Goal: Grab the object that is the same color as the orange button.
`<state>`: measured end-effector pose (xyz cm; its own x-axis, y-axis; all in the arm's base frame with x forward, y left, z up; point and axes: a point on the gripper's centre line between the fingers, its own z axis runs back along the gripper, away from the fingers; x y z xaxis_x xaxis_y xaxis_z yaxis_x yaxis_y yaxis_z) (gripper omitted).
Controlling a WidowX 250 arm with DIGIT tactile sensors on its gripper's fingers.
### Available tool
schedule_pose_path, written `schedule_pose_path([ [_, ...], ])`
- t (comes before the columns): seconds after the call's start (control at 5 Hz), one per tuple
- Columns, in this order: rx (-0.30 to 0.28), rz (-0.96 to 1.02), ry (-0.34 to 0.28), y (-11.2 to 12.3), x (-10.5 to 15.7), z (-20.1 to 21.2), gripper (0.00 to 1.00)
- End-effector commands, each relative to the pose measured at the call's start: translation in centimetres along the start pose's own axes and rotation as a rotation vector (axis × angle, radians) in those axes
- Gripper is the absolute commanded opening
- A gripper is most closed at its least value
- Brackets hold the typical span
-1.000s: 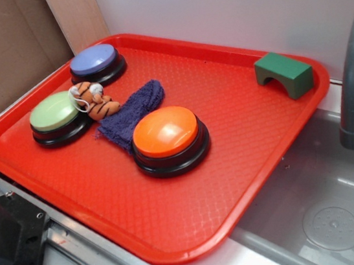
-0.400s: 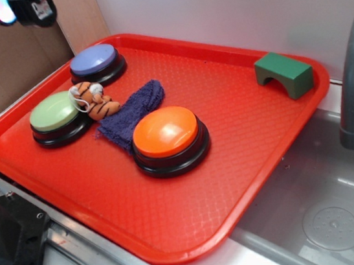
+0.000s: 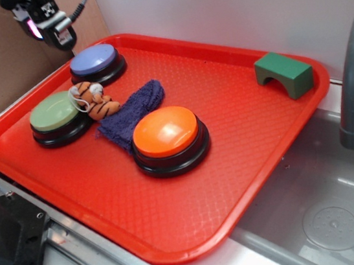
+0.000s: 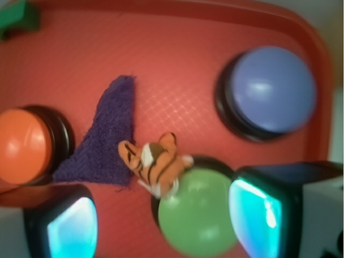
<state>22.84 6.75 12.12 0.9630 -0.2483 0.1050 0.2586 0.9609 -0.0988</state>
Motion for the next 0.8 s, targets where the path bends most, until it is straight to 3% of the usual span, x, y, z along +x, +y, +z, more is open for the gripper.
schedule_pose_path([
  [0.0, -0.051, -0.194, 0.056, 0.1, 1.7, -3.2, 1.0],
  [0.4, -0.123, -0.289, 0.131, -0.9, 0.8, -5.9, 1.0],
  [0.6, -0.125, -0.301, 0.166, -1.4, 0.5, -7.2, 1.0],
])
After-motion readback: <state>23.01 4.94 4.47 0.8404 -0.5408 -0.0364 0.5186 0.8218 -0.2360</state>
